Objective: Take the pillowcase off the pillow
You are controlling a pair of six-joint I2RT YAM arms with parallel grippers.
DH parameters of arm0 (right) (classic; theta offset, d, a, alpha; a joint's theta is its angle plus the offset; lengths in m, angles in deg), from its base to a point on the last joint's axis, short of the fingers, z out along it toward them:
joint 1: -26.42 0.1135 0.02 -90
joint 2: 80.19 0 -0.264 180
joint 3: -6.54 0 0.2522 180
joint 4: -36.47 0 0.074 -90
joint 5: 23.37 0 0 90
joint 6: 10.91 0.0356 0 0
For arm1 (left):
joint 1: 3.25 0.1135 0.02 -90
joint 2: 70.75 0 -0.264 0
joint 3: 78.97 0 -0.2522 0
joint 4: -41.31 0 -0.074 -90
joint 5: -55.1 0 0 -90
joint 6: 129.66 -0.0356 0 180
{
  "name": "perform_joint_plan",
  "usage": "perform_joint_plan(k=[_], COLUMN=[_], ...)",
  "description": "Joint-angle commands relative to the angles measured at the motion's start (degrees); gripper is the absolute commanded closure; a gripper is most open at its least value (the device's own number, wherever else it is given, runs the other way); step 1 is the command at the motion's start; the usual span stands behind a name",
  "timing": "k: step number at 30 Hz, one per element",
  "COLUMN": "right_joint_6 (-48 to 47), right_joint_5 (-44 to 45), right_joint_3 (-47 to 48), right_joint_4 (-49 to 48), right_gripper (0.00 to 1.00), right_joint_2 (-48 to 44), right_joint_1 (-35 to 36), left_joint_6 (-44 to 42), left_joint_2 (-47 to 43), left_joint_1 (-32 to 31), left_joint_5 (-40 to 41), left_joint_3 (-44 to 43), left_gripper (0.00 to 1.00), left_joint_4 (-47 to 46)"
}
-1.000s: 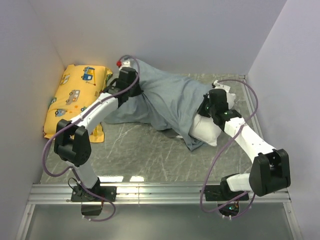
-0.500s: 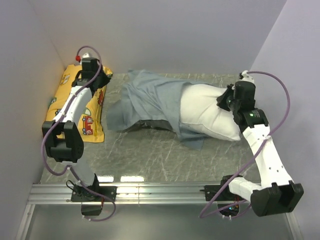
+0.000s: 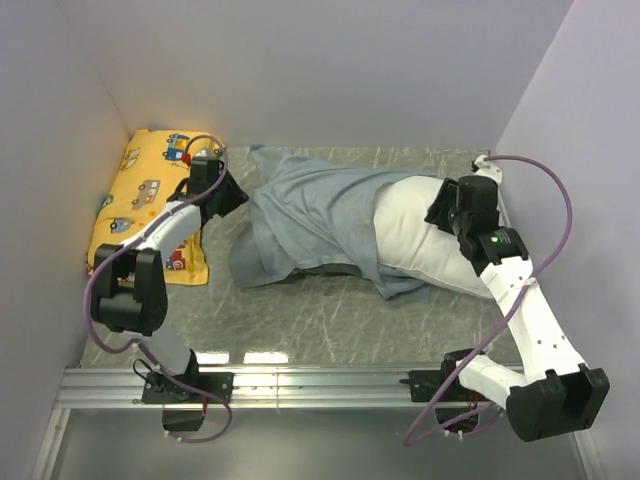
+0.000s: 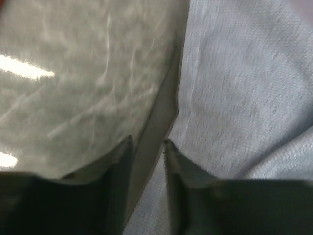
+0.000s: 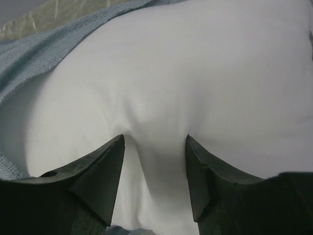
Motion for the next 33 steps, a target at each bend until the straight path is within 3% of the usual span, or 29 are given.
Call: perform_joint_plan(k=[1, 2, 7, 13, 17, 24, 33], right_joint_6=[-1.3, -1.6, -3.5, -5.9, -5.4, 1.3, 2.4], right_joint_5=[5.0, 5.7, 11.9, 14.0, 15.0, 19.6, 14.3], right_joint_3=[0.5, 0.6, 1.8, 2.5, 1.8, -9.5, -11.9], right_joint_4=[-3.0, -2.6, -1.8, -1.6, 2.5, 0.7, -6.7], right_gripper=[0.38, 0.33, 0.21, 0.13, 0.1, 0.07, 0.06], right_joint_2=[-2.1, -2.2, -2.6, -2.2, 0.4, -0.1, 3.2], right_joint_1=[4.4, 5.2, 11.0, 18.8, 23.4, 25.7, 25.7], left_joint_6=[1.9, 1.7, 0.2, -1.0, -1.9, 2.1, 6.9], left_joint_2=[-9.4, -10.8, -19.0, -26.7, -30.0, -38.2, -31.5], left_joint_1=[0.0, -0.4, -0.6, -2.2, -8.8, -17.8, -31.8], left_joint_5=[-2.2, -1.9, -0.4, 0.3, 1.0, 1.5, 8.4], left_joint_3=[3.7, 4.6, 8.1, 12.8, 14.0, 20.9, 26.2], left_gripper=[0.5, 0.39, 0.27, 0.25, 0.25, 0.24, 0.18], left_joint_4=[-5.1, -5.0, -0.8, 1.8, 5.5, 6.0, -4.4])
